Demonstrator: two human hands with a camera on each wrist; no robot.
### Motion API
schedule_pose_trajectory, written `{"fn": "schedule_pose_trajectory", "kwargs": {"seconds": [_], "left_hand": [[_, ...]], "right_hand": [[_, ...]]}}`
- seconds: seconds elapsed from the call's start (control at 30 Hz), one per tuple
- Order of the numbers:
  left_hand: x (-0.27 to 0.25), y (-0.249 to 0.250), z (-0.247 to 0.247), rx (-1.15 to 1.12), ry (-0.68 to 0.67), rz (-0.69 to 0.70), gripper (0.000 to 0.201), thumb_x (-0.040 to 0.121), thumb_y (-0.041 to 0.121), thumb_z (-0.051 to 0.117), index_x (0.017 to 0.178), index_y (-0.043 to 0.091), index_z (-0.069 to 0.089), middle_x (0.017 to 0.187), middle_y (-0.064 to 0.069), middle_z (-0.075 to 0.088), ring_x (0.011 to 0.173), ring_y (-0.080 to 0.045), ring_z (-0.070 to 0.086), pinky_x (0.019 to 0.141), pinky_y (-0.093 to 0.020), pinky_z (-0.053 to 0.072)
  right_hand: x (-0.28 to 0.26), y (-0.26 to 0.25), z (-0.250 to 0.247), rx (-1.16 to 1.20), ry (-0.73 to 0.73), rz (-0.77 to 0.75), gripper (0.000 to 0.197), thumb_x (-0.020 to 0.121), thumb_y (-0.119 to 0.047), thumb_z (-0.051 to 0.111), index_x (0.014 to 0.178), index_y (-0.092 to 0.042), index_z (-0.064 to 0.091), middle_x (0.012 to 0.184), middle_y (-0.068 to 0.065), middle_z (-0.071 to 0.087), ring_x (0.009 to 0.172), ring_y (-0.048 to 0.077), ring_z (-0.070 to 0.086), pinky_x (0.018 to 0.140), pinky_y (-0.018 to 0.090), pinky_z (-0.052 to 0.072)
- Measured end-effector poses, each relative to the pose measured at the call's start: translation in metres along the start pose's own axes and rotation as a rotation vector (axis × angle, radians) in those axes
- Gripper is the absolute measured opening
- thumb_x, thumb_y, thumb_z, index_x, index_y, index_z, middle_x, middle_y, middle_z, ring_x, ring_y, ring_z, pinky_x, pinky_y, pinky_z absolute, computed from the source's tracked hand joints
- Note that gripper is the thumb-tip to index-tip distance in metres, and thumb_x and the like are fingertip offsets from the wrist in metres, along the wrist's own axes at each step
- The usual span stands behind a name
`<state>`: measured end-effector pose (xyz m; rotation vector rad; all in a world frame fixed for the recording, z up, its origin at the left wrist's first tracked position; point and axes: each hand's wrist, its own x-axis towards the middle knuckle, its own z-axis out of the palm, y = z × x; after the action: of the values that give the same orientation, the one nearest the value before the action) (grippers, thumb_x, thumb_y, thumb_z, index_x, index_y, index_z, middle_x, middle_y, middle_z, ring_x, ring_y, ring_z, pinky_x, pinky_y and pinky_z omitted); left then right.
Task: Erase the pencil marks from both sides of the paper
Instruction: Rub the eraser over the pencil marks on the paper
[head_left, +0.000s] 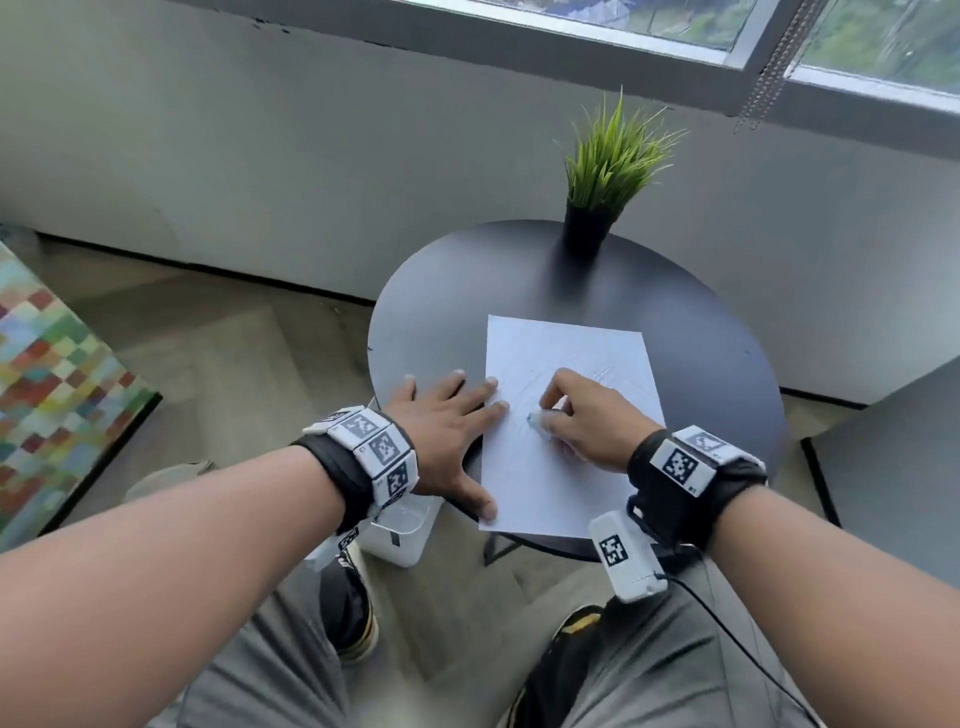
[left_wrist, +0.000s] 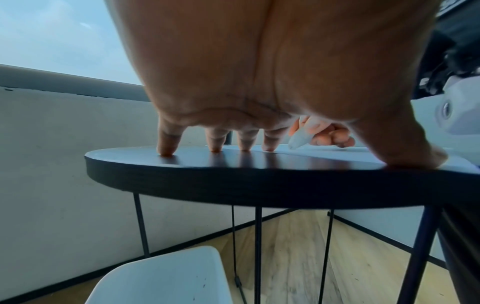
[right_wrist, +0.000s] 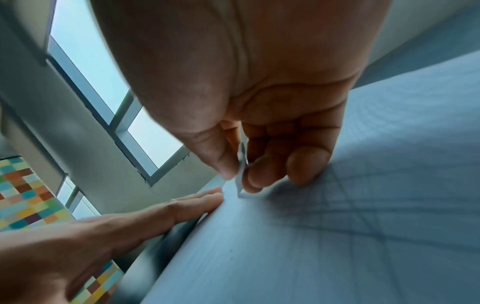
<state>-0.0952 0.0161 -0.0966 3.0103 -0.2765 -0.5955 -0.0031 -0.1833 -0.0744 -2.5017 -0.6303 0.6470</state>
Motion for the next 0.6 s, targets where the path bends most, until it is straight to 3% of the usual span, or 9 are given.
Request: {"fn": "schedule_pose_trajectory", "kwargs": {"seconds": [0.1, 0.2, 0.27, 0.37, 0.4, 0.53, 0.6], "left_hand": [[0.004, -0.003, 0.001, 0.013, -0.011, 0.015, 0.131, 0.05, 0.098, 0.05, 0.153, 0.037, -0.002, 0.162, 0.018, -0.011, 0.149, -0.023, -0.005, 0.109, -0.064, 0.02], [0.008, -0.004, 0.003, 0.016, -0.029, 0.03, 0.133, 0.049, 0.099, 0.049, 0.154, 0.037, -0.004, 0.163, 0.017, -0.012, 0.149, -0.026, -0.003, 0.106, -0.067, 0.021], [0.009, -0.004, 0.001, 0.021, -0.033, 0.042, 0.132, 0.049, 0.099, 0.05, 0.154, 0.037, -0.003, 0.163, 0.017, -0.01, 0.149, -0.028, -0.001, 0.103, -0.068, 0.023], [0.009, -0.002, 0.0, 0.013, -0.049, 0.029, 0.133, 0.053, 0.096, 0.053, 0.155, 0.034, -0.006, 0.163, 0.016, -0.011, 0.148, -0.03, -0.002, 0.104, -0.071, 0.022], [0.009, -0.002, 0.0, 0.009, -0.056, 0.026, 0.134, 0.054, 0.095, 0.054, 0.155, 0.033, -0.007, 0.163, 0.016, -0.013, 0.149, -0.03, -0.004, 0.105, -0.072, 0.02], [0.01, -0.001, -0.003, -0.023, -0.096, 0.02, 0.136, 0.055, 0.093, 0.058, 0.156, 0.03, -0.009, 0.162, 0.017, -0.018, 0.149, -0.031, -0.009, 0.105, -0.076, 0.017], [0.01, -0.001, -0.005, -0.007, -0.103, 0.015, 0.136, 0.054, 0.092, 0.059, 0.156, 0.031, -0.008, 0.162, 0.016, -0.017, 0.149, -0.032, -0.007, 0.104, -0.075, 0.019]], "right_hand": [[-0.005, -0.001, 0.01, -0.088, -0.037, -0.024, 0.02, 0.092, -0.041, 0.06, 0.087, -0.026, 0.048, 0.084, 0.001, 0.067, 0.079, 0.022, 0.062, 0.075, 0.037, 0.051], [-0.022, -0.018, 0.026, -0.215, -0.264, -0.177, 0.018, 0.095, -0.04, 0.057, 0.09, -0.027, 0.047, 0.09, -0.001, 0.065, 0.081, 0.019, 0.057, 0.074, 0.036, 0.046], [-0.006, -0.018, 0.02, -0.253, -0.179, -0.172, 0.016, 0.096, -0.038, 0.056, 0.092, -0.028, 0.045, 0.093, 0.003, 0.065, 0.083, 0.022, 0.056, 0.072, 0.036, 0.043], [0.025, -0.008, -0.002, -0.213, 0.036, -0.016, 0.02, 0.093, -0.04, 0.058, 0.094, -0.023, 0.048, 0.095, 0.006, 0.065, 0.087, 0.027, 0.059, 0.075, 0.036, 0.045], [0.026, -0.006, 0.0, -0.227, 0.015, -0.025, 0.02, 0.094, -0.04, 0.057, 0.095, -0.023, 0.048, 0.094, 0.005, 0.065, 0.087, 0.027, 0.059, 0.075, 0.036, 0.045], [-0.006, -0.02, 0.024, -0.331, -0.304, -0.256, 0.015, 0.097, -0.033, 0.052, 0.096, -0.026, 0.04, 0.088, 0.001, 0.06, 0.08, 0.025, 0.056, 0.07, 0.036, 0.041], [0.008, -0.019, 0.013, -0.346, -0.232, -0.211, 0.014, 0.096, -0.034, 0.053, 0.097, -0.026, 0.042, 0.088, 0.0, 0.059, 0.083, 0.026, 0.056, 0.07, 0.035, 0.04]]}}
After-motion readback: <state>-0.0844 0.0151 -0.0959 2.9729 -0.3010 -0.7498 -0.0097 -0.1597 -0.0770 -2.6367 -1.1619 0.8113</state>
